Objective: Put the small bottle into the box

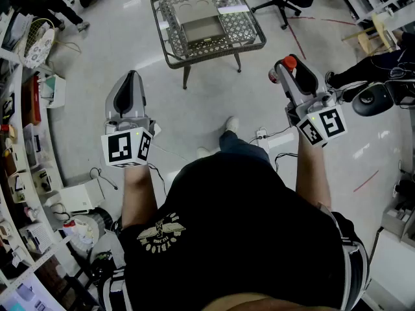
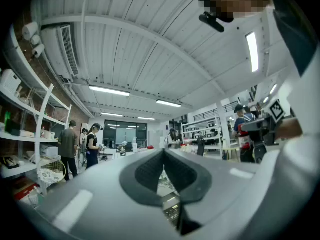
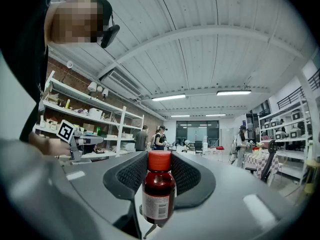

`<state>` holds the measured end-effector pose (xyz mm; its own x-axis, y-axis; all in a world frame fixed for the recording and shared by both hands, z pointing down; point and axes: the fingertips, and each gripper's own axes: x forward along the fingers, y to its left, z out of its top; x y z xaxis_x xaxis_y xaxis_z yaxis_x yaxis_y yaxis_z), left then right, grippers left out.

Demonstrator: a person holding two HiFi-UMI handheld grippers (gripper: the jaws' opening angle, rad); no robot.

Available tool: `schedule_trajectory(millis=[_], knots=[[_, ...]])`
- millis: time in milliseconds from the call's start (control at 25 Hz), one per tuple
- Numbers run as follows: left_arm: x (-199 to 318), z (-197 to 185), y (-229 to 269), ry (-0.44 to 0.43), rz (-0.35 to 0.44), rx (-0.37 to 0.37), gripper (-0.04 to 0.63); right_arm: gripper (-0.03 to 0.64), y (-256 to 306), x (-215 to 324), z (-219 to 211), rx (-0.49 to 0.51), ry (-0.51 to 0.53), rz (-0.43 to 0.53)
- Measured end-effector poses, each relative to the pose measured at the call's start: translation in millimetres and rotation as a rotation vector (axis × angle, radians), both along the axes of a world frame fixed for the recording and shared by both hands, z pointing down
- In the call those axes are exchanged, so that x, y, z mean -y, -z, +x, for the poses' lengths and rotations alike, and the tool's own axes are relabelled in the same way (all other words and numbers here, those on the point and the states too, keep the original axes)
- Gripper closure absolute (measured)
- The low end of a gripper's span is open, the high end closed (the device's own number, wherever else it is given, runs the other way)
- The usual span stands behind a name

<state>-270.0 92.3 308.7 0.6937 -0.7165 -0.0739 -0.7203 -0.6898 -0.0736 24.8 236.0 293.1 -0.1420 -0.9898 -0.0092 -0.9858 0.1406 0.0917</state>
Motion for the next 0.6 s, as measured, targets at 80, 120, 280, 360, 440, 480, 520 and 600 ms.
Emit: schedule_trajectory(millis=[80, 120, 280, 360, 440, 480, 520, 600], knots=[[-2.5, 5.0, -1.7, -0.016, -0.002, 0.010, 0.595, 0.457, -3.3, 0.9, -1.1, 0.005, 0.009, -0.003], [-2.8, 8.2, -4.0, -0.023, -0.008, 0.016, 0.595, 0.457, -4.9, 1.8, -0.8, 0.009, 0.015, -0.006], [2.7, 23.7, -18.8, -0.045, -0.061, 0.040, 0.595, 0.457, -11.8, 10.1, 8.9, 0.040, 0.032, -0.022], [8.3, 29.8, -23.9, -0.048, -0.073, 0.056, 0.595, 0.457, -15.1, 17.8, 15.5, 0.054, 0.037, -0.032], [16.4, 35.2, -31.1, -0.044, -0.084, 0.069, 0.595, 0.457, -20.5, 25.7, 21.9, 0.059, 0.045, -0.046], [21.6, 38.3, -35.8, -0.040, -0.094, 0.073, 0.595, 0.457, -23.8, 29.2, 25.4, 0.059, 0.048, -0.053], [27.0, 41.5, -40.3, -0.035, -0.104, 0.073, 0.595, 0.457, -26.6, 32.5, 29.1, 0.058, 0.049, -0.059], [36.4, 47.7, -46.2, -0.028, -0.119, 0.070, 0.595, 0.457, -29.8, 38.7, 36.3, 0.061, 0.049, -0.065]])
